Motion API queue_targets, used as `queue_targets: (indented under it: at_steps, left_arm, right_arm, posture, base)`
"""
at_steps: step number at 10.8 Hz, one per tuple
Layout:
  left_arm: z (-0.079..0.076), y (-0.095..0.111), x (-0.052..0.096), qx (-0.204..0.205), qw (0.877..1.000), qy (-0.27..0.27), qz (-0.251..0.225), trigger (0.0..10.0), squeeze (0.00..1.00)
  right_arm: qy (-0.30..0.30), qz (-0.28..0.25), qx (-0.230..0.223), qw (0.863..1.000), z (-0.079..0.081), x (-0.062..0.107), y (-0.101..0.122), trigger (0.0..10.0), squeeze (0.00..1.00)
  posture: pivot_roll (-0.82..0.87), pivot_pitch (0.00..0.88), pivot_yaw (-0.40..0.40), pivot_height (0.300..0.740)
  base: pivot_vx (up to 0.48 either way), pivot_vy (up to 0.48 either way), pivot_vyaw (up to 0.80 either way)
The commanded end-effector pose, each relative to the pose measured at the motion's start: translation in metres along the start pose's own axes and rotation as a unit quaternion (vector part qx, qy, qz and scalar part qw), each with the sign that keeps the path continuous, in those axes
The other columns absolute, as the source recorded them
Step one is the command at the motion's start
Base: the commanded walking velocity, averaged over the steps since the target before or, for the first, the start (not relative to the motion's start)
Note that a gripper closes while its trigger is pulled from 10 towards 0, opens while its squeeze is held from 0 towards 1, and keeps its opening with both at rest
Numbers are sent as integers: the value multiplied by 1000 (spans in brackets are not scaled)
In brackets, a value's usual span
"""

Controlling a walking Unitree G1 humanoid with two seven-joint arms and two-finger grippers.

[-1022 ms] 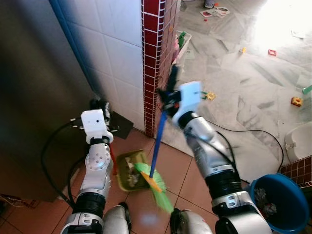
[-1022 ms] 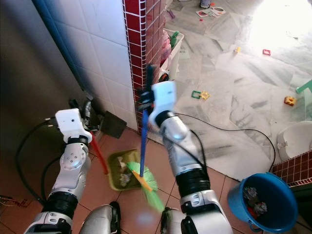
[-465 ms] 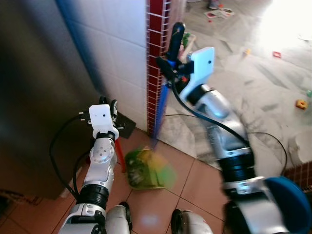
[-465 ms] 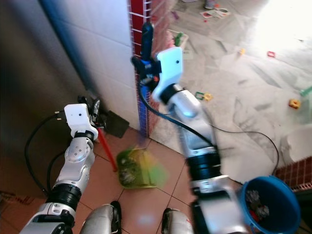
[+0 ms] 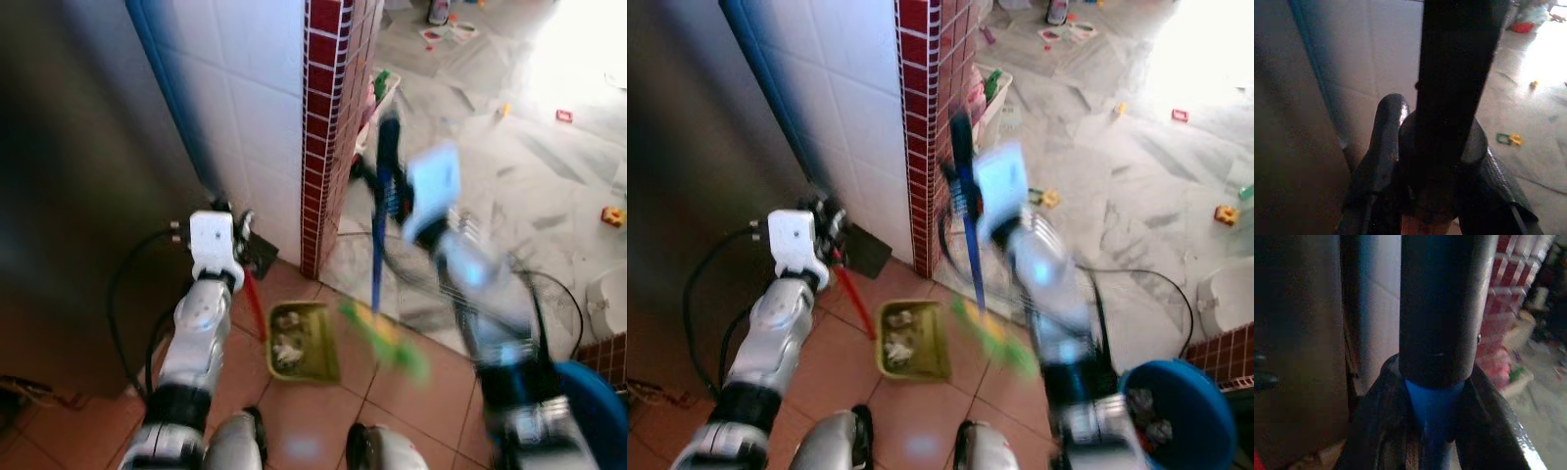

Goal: Sweep floor

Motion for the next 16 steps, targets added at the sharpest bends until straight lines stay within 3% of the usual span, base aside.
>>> queue_targets:
  at_steps: [1, 3, 5, 8, 11, 16]
  left_arm:
    - [-13, -18, 13, -3, 998, -41, 37, 10000, 0]
    - [-6, -14, 27, 2, 998, -46, 33, 10000, 0]
    - [0, -13, 31, 3, 998, -48, 31, 10000, 0]
    - [-2, -10, 33, 5, 998, -63, 31, 10000, 0]
    - [-3, -11, 30, 5, 997, -69, 34, 10000, 0]
    - [-4, -12, 30, 14, 997, -68, 41, 10000, 0]
  right_arm:
    - [-18, -20, 4, 1000, 5, 4, 3, 10000, 0]
    - [-123, -18, -9, 992, -6, 19, -20, 10000, 0]
    - [-217, -4, -31, 976, -27, 30, -39, 10000, 0]
    - [-231, -18, -25, 973, -39, 20, -32, 10000, 0]
    - [-236, -19, -36, 971, -41, 16, -34, 10000, 0]
    - [-240, -21, -41, 970, -45, 14, -34, 10000, 0]
  posture:
    - [-2, 96, 28, 740]
    - [5, 51, 27, 740]
    - [19, 13, 22, 740]
    - [19, 0, 10, 740]
    - [18, 0, 10, 740]
    - [10, 0, 10, 740]
  base:
    - [0, 0, 0]
    - [0, 0, 0]
    - [0, 0, 0]
    - [0, 0, -638]
    - [0, 0, 0]
    - [-322, 0, 0]
Point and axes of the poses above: a point about 5 cm out from each wrist's last joint towards the gripper, its own x axis pointing back from the gripper into the wrist, its own y axis along the axis of the wrist's last joint, z = x × y, the point moved 4 cm from there along -x, pointing out of the wrist towards the gripper, and after that the axes turned 14 degrees about -x, right-handed, at the moved point
